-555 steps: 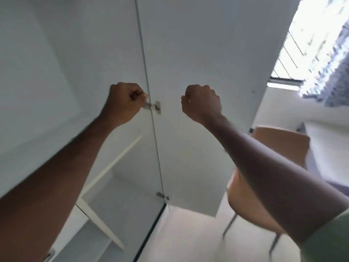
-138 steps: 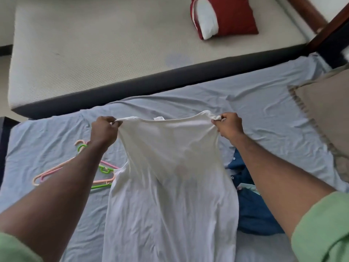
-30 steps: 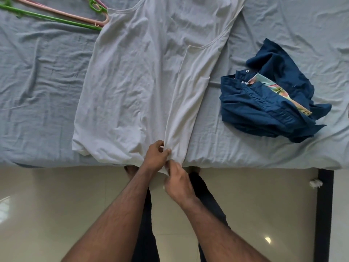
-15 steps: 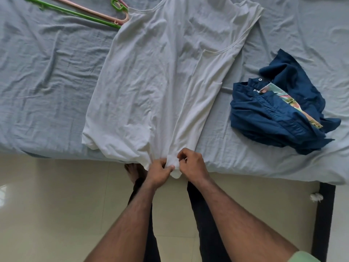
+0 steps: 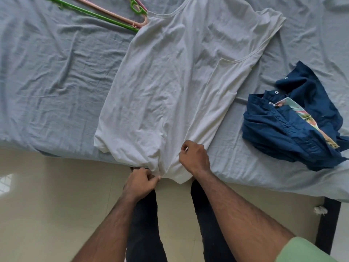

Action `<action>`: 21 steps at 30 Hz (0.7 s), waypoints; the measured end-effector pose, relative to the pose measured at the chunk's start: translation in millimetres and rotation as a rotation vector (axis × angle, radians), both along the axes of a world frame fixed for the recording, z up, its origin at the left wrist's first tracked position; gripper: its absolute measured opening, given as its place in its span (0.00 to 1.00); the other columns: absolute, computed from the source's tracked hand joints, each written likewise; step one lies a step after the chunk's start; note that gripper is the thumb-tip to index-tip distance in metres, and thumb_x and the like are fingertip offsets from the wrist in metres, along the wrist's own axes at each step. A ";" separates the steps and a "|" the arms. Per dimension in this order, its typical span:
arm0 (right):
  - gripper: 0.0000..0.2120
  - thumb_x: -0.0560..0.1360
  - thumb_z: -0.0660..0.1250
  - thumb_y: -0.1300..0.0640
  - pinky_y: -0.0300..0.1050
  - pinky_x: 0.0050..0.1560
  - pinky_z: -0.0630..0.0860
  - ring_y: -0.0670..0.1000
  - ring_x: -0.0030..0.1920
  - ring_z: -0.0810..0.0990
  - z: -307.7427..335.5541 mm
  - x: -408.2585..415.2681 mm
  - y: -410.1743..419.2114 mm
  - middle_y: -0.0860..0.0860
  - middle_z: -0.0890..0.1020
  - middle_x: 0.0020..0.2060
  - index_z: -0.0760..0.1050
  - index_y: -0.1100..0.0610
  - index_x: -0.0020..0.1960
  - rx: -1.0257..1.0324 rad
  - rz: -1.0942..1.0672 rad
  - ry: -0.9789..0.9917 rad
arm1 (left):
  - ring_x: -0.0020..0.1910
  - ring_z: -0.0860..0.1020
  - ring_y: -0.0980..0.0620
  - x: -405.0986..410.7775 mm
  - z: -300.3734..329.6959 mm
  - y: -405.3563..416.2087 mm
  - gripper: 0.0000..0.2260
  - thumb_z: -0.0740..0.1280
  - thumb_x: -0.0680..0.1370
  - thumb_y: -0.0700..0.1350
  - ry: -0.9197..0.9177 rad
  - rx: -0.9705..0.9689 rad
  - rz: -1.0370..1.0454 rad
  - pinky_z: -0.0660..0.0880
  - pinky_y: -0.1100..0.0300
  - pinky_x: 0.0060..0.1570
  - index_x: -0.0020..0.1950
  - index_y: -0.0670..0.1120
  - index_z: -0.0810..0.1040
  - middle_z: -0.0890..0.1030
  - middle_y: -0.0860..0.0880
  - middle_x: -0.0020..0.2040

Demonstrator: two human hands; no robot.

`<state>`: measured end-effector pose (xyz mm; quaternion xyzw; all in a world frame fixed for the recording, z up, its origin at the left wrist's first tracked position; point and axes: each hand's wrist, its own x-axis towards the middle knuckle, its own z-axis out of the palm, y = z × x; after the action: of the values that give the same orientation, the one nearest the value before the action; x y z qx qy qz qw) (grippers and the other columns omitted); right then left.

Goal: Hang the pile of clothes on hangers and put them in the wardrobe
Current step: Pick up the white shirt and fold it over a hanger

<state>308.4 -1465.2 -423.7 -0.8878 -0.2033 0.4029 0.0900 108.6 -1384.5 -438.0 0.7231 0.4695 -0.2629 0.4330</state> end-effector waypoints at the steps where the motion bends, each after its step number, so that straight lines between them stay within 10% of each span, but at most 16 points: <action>1: 0.04 0.74 0.65 0.55 0.47 0.41 0.82 0.50 0.40 0.81 0.0 5.5 9.2 0.48 0.81 0.39 0.78 0.51 0.47 0.029 0.005 -0.005 | 0.27 0.73 0.54 3.5 7.4 9.6 0.20 0.72 0.75 0.55 -0.037 0.035 0.049 0.66 0.60 0.29 0.30 0.44 0.73 0.75 0.50 0.26; 11: 0.06 0.75 0.65 0.59 0.50 0.47 0.80 0.55 0.45 0.81 4.0 71.7 157.9 0.52 0.83 0.44 0.80 0.53 0.47 0.301 0.170 -0.064 | 0.60 0.75 0.42 20.0 23.9 171.4 0.20 0.74 0.75 0.52 -0.009 0.441 0.574 0.72 0.42 0.61 0.63 0.47 0.75 0.76 0.44 0.59; 16: 0.13 0.76 0.61 0.61 0.53 0.52 0.79 0.56 0.51 0.80 0.1 59.6 218.0 0.53 0.80 0.50 0.79 0.50 0.56 0.280 0.393 0.033 | 0.52 0.78 0.45 -14.2 12.7 194.3 0.19 0.77 0.69 0.60 0.248 0.095 0.535 0.74 0.44 0.61 0.46 0.51 0.72 0.78 0.52 0.46; 21: 0.20 0.84 0.58 0.56 0.52 0.58 0.74 0.57 0.59 0.75 -11.0 17.2 260.5 0.58 0.74 0.60 0.66 0.45 0.75 0.246 0.669 0.105 | 0.37 0.78 0.46 -33.4 9.9 181.3 0.11 0.75 0.68 0.46 0.080 0.102 0.702 0.75 0.54 0.39 0.35 0.42 0.75 0.79 0.47 0.34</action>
<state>325.6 -1204.8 -434.7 -0.7328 -0.5247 0.4277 0.0696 75.2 -1203.2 -428.1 0.5277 0.7184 -0.1023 0.4415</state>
